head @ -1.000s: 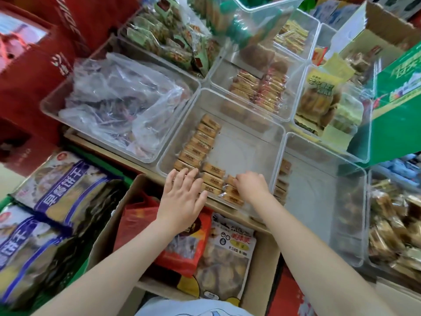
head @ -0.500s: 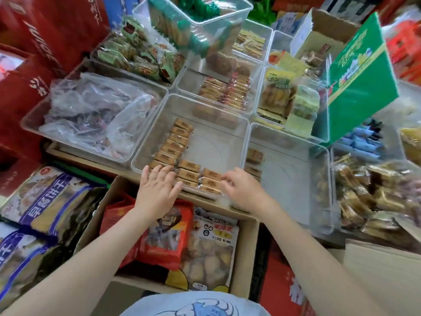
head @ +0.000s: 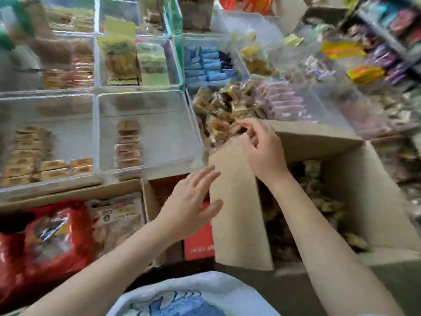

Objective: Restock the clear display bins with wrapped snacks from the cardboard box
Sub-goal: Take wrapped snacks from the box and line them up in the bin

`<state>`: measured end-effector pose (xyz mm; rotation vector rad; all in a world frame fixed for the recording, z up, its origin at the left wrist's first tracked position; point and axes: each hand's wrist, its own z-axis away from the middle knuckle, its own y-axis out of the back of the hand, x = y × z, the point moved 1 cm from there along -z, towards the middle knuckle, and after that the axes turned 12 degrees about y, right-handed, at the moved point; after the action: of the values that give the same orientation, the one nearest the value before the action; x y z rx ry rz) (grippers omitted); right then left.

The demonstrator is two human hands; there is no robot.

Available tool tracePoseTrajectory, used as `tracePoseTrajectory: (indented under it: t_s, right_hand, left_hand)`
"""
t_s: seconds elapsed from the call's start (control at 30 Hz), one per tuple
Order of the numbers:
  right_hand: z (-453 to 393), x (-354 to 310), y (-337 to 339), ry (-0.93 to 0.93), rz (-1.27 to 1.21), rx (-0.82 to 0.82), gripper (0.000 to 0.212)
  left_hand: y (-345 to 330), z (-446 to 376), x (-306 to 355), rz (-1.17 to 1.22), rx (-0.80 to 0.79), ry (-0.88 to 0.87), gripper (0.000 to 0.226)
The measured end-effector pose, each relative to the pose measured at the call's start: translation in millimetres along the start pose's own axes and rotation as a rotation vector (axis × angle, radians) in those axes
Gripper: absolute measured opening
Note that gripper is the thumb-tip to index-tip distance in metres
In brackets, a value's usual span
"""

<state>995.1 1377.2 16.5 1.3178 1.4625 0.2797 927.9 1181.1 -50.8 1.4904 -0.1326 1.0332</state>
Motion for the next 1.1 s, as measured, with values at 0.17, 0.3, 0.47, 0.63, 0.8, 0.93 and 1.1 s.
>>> tracePoseTrajectory:
  t_s: [0.17,0.3,0.47,0.63,0.8,0.93,1.1]
  right_hand:
    - [43.1,76.3,49.5,-0.154,0.153,-0.288,0.021]
    - [68.0,116.7,48.1,-0.23,0.284,-0.75,0.021]
    - [93.1,150.1,2.1,-0.197,0.345,-1.148,0.025]
    - [127.6,160.4,-33.6,-0.02,0.532,-1.49,0.047]
    - [104.4,174.9,-1.0,-0.528,-0.139,-1.031,0.055]
    - [80.9,147.1,41.4,-0.705,-0.905,-0.523,0.029]
    - [60.5,95.9,65.7,-0.546,-1.163,-0.4,0.034]
  left_hand:
    - [-57.0,-12.3,62.6,0.079,-0.055,-0.019,0.076]
    - [-74.9,-16.5,74.3,0.024,0.056,0.038,0.072]
    - [-82.2,-17.2,73.7,0.002,0.147,0.032,0.068]
    - [-85.2,-15.0,74.7,0.021,0.184,0.048,0.061]
    - [-85.1,-12.1,73.7,0.02,0.196,0.067,0.063]
    - [-80.9,-12.8,75.3,0.026,0.206,0.076,0.062]
    - [-59.3,-13.8,79.0,0.292,0.093,0.18,0.065]
